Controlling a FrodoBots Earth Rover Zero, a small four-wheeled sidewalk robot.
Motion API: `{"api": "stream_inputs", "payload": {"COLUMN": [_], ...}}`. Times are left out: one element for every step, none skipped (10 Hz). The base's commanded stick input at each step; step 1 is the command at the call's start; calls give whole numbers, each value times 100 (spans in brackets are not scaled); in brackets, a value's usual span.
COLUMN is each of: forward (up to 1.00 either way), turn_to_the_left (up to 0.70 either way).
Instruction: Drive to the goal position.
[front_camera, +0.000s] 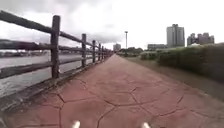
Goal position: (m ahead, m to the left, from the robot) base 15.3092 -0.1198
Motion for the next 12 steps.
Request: {"api": "stream_inputs", "payload": {"forward": [70, 70, 70, 70, 70, 70, 64, 20, 0, 0, 0, 0], "turn_to_the_left": [0, 0, 0, 0, 0, 0, 0, 0, 0, 0, 0, 0]}}
